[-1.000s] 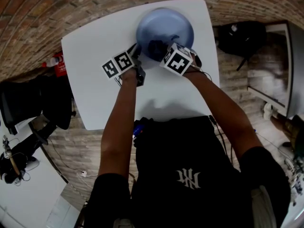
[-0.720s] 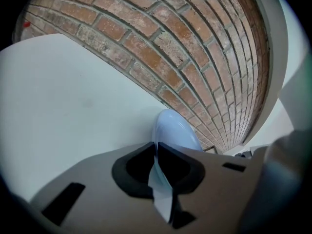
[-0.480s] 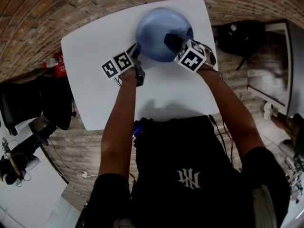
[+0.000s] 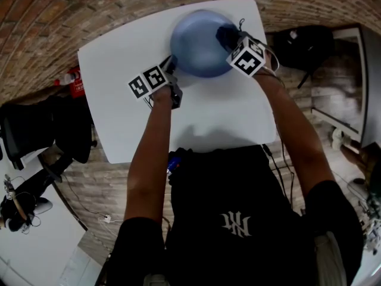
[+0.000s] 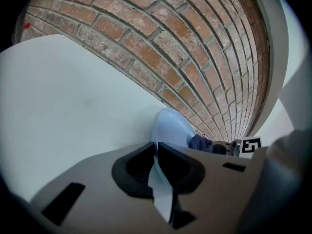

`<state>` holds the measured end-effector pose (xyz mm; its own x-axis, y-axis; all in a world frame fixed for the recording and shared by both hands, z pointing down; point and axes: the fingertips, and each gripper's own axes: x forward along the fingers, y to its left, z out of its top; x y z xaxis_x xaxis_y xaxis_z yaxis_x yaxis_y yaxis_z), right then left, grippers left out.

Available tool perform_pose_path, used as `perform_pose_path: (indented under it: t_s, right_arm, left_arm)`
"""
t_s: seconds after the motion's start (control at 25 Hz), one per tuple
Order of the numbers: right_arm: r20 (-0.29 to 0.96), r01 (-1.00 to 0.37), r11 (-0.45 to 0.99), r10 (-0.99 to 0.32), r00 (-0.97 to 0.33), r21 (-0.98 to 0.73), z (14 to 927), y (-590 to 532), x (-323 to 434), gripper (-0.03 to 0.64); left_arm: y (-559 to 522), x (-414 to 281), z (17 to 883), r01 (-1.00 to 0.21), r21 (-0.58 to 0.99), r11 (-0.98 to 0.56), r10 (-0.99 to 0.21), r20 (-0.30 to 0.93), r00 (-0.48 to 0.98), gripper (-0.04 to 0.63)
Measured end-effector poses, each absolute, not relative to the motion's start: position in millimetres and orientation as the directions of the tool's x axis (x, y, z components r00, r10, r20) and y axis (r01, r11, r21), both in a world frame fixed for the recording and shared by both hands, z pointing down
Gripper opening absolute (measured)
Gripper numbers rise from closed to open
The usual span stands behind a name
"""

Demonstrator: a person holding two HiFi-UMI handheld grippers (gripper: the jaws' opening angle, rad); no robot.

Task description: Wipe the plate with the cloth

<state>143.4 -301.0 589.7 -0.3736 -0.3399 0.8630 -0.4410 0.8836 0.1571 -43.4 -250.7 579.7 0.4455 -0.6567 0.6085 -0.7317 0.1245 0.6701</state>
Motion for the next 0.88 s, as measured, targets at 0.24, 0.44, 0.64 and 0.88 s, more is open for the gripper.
perform_pose_path:
  t_s: [0.24,0.44,0.64,0.88]
  right_arm:
    - [0.852,-0.434,0.882,-0.361,-0.379,0.181,586,-303,140,0.086]
    - [0.846,-0.455,0.883,-0.33,-0.418,0.12,587,-302,139,0.086]
    - [0.82,-0.498,0.864,-0.338,-0.461,0.076,579,-304,136,0.086]
    - [0.63,-0.542,0.84,-0.414,-0.657,-0.012,490,-302,106,0.086]
  left_arm:
    - [-251,-44,581,-0.744,0.658,0.118,-0.651,0.617,0.442,0.028]
    - [-250,-41,576,-0.802,0.597,0.014,-0.621,0.634,0.461,0.038]
    - [-249,-51,550,-0.85,0.522,-0.067,-0.662,0.614,0.429,0.029]
    - [-254,-65,465,-0.853,0.493,-0.174,-0.772,0.469,0.429,0.003]
